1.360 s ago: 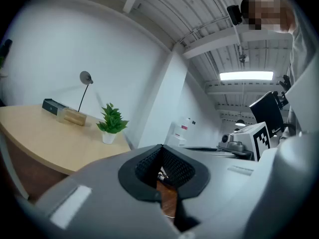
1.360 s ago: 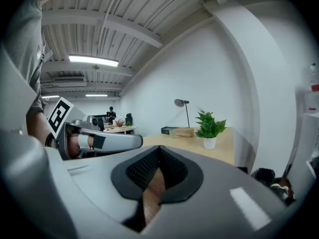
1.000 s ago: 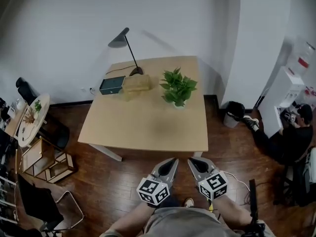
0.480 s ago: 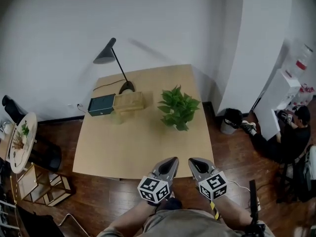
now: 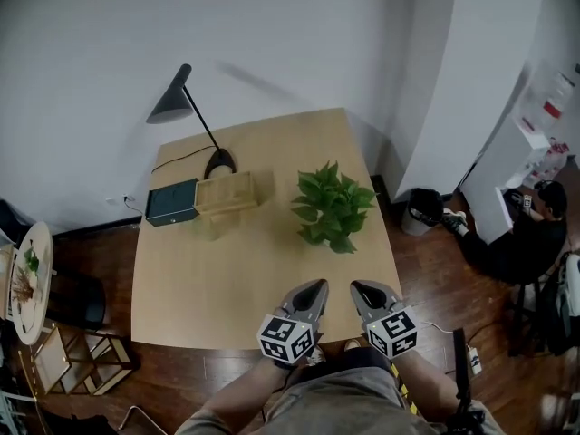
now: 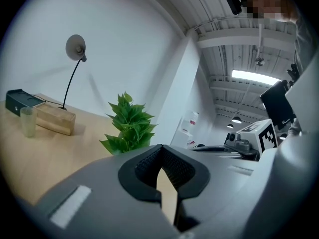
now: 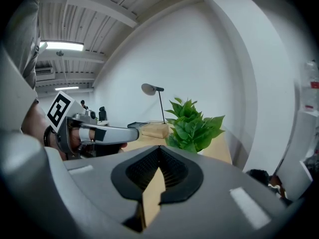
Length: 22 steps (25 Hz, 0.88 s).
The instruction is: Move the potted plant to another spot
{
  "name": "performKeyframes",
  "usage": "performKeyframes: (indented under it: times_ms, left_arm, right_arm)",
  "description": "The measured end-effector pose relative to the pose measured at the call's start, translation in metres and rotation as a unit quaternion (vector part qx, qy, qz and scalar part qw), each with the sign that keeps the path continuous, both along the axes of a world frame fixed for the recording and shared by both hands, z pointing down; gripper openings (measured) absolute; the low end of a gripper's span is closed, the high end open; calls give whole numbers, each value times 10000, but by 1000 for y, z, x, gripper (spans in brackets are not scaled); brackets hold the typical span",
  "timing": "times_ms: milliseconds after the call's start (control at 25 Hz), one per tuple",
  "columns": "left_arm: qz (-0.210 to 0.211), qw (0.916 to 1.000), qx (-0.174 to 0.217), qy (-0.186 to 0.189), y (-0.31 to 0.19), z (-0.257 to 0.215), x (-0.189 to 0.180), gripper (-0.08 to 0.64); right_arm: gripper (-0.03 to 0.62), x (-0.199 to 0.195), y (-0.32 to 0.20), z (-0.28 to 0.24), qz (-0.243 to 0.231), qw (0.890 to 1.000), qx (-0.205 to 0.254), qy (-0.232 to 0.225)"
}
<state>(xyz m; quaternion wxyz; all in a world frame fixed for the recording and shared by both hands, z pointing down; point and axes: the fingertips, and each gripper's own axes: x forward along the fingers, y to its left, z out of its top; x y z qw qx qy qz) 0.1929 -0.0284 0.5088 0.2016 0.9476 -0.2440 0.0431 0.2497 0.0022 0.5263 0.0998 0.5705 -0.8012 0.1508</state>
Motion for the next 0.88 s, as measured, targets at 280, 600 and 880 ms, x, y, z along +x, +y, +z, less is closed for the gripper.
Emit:
performKeyframes:
  times_ms: [280, 600, 880]
  left_arm:
    - [-255, 9991, -259, -240, -43, 36, 11, 2]
    - [-436, 9941, -593, -800, -81, 93, 20, 2]
    - [-486, 9876, -859, -1220, -100, 143, 27, 2]
  right_arm:
    - [5, 26, -38, 29, -20, 9995, -298, 50]
    - [5, 58, -76, 73, -147, 9972, -725, 144]
    - [5, 67, -95, 120, -350, 9922, -1181, 177]
